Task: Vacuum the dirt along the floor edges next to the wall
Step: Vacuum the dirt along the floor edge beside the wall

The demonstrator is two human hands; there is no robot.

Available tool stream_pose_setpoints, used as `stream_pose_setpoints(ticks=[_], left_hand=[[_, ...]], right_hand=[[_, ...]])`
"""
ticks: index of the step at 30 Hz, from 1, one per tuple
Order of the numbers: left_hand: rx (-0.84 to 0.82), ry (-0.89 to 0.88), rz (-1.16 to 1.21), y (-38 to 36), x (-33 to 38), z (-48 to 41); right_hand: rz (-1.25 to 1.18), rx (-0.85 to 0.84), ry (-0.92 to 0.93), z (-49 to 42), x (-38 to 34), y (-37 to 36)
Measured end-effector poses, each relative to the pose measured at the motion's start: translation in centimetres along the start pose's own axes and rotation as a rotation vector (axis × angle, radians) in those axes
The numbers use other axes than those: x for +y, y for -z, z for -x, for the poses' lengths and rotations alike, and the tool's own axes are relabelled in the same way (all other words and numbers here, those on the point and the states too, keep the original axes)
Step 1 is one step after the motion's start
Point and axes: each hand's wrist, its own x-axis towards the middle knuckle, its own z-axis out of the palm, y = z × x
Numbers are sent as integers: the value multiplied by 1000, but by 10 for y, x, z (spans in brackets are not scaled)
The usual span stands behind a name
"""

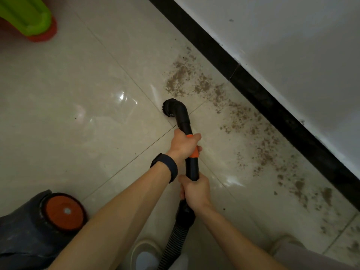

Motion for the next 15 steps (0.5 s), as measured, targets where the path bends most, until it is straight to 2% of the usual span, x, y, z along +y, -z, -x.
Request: stream_pose_setpoints(ticks=[10,15], left_hand=[[27,-108,-84,-1,27,-26],[-56,-88,-79,4,38,-30]], right_hand=[[55,0,75,-36,-26,6],[4,4,185,-30,-35,4]])
